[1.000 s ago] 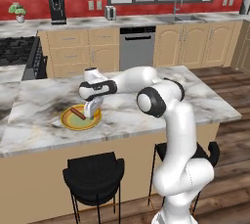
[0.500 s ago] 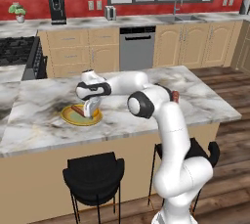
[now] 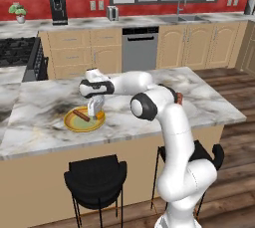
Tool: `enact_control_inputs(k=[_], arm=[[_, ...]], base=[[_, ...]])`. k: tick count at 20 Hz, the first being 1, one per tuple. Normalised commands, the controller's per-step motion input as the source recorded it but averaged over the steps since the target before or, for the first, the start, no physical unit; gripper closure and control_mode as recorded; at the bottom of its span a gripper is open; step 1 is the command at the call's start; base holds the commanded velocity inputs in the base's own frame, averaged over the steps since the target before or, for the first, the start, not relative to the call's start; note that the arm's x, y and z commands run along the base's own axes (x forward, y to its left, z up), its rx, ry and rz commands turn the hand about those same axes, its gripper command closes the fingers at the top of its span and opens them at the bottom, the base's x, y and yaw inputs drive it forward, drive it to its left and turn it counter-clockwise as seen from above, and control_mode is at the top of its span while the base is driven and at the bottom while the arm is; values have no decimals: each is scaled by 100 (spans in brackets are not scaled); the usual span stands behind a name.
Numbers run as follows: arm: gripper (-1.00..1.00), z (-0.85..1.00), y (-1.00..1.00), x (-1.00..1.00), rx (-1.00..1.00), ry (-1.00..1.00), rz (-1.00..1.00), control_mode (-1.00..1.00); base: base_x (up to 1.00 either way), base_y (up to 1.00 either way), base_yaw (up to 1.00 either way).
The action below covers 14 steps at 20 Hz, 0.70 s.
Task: Pick up the mango and orange from the fridge and place one fruit on each plate on the dining counter.
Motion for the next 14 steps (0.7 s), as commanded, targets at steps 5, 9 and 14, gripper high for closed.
enact_control_inputs(k=[5, 9, 14], arm=[[-100, 42, -18, -56, 8, -13, 1, -100], [-100, 83, -50, -88, 27, -32, 1, -100], [-100, 52, -100, -58, 21, -18, -19, -100]], base=[[0, 0, 0], [0, 0, 0], [0, 0, 0]])
